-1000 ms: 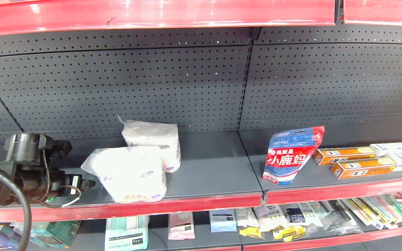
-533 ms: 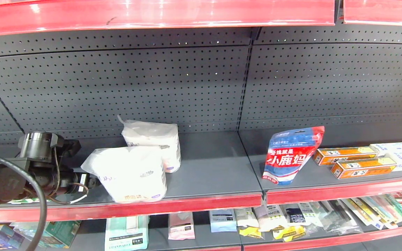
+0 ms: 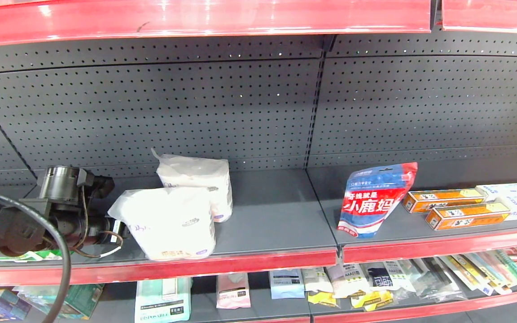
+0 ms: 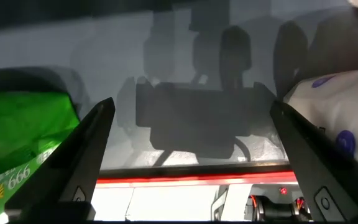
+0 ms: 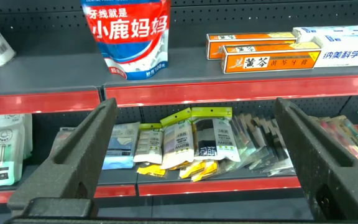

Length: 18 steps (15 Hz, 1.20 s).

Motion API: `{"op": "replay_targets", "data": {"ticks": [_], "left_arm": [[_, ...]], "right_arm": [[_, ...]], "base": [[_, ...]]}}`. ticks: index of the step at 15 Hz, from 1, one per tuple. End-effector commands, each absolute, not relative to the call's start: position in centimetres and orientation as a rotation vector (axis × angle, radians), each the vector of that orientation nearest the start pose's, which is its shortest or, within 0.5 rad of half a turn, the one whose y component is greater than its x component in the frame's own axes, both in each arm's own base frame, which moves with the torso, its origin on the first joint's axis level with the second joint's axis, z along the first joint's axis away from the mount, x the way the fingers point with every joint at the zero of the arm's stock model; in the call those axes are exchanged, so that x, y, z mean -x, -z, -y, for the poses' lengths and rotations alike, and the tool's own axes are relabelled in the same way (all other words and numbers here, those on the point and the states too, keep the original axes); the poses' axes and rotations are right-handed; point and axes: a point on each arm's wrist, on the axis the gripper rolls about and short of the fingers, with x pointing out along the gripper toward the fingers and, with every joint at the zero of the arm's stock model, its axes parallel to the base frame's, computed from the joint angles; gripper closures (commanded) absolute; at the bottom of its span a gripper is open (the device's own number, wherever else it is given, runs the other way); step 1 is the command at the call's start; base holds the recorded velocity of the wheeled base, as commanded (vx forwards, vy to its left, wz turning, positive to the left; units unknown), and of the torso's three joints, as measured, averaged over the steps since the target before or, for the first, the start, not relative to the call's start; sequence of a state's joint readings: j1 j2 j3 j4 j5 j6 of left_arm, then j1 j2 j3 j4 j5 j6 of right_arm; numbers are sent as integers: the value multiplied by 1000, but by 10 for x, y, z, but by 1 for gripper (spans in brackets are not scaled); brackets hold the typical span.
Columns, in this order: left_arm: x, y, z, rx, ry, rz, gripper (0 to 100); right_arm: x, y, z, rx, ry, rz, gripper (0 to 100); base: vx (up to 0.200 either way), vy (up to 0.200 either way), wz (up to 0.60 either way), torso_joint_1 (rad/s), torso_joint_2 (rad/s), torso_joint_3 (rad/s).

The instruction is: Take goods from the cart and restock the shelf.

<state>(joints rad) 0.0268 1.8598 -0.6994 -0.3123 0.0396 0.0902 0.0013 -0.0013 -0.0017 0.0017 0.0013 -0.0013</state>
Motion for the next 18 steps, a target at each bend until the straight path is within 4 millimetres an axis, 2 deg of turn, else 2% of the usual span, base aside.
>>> {"op": "replay_targets", "data": {"ticks": [1, 18], "left_arm": [[-293, -80, -6, -94, -16, -850, 0], [-293, -81, 9, -117, 31, -846, 0]], "right_arm": [[23, -76, 0, 2, -3, 0, 0], [23, -76, 0, 2, -3, 0, 0]], "base": [[0, 0, 0, 0, 0, 0], [0, 0, 0, 0, 0, 0]]}}
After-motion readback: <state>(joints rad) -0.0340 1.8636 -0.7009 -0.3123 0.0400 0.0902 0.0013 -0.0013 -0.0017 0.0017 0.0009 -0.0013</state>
